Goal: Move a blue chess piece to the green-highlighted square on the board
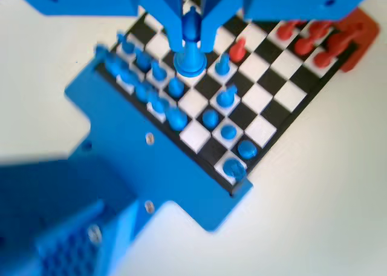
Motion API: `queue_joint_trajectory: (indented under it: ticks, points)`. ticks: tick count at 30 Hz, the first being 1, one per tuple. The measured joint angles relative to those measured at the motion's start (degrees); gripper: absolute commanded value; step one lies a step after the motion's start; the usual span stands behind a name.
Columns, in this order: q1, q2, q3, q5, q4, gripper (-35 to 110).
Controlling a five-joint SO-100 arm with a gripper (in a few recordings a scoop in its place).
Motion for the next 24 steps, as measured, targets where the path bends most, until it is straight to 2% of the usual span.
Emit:
queue_joint_trajectory:
  ticks: [10, 24]
  points:
    - [-11.7, -3.7, -6.9, 30.8, -4.4, 1]
    - [-14.3, -21.7, -18.1, 48.9, -12.6, 1]
